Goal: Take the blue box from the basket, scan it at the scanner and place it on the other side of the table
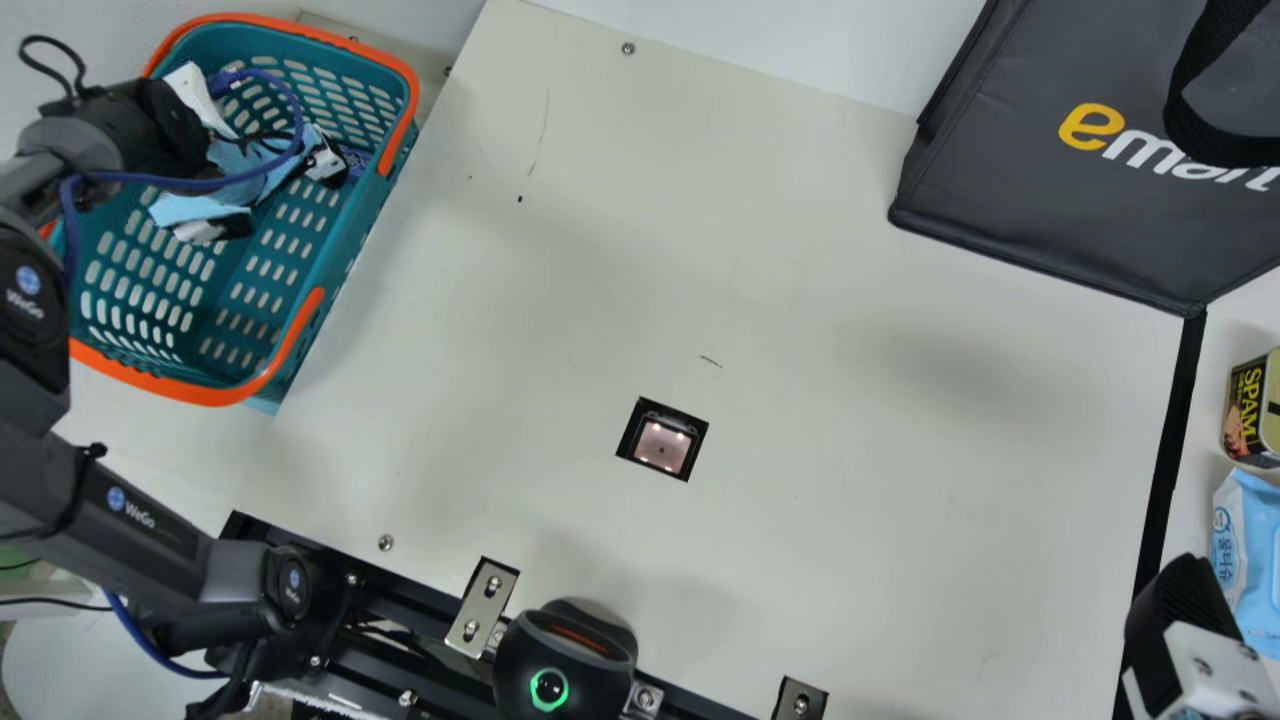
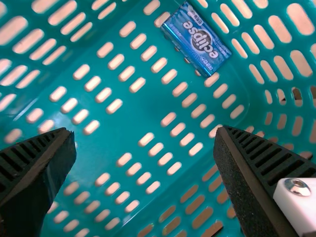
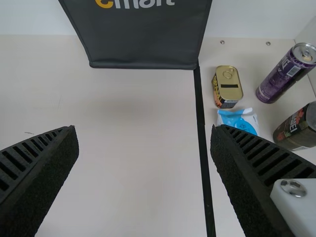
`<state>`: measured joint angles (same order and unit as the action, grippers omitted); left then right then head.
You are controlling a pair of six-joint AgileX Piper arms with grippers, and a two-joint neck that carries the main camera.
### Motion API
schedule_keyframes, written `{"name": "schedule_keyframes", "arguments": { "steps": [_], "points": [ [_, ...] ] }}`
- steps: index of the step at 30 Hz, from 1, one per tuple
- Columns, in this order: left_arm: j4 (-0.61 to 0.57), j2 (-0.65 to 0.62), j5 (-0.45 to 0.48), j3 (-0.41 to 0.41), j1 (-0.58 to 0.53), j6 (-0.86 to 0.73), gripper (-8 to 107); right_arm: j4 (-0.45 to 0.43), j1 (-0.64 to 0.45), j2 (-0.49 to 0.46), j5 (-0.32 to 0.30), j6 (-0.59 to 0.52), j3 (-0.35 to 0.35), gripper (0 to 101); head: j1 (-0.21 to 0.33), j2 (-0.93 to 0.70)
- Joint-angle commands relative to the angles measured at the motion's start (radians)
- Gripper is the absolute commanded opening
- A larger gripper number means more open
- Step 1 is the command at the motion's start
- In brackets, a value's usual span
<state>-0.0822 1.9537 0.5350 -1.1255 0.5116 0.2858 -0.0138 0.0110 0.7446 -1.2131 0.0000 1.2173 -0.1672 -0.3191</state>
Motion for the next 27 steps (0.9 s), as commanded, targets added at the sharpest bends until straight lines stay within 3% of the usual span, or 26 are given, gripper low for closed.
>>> {"name": "schedule_keyframes", "arguments": {
  "steps": [1, 11, 27],
  "points": [
    [-0.003, 0.015, -0.035, 0.005, -0.003, 0.036, 90, 0.0, 0.0, 0.0, 0.0, 0.0, 0.0, 95, 0.029, -0.002],
    [0.009, 0.106, -0.12, -0.003, -0.017, 0.186, 90, 0.0, 0.0, 0.0, 0.0, 0.0, 0.0, 95, 0.029, -0.002],
    [0.069, 0.216, -0.11, -0.086, -0.036, 0.334, 90, 0.0, 0.0, 0.0, 0.0, 0.0, 0.0, 95, 0.029, -0.002]
  ]
}}
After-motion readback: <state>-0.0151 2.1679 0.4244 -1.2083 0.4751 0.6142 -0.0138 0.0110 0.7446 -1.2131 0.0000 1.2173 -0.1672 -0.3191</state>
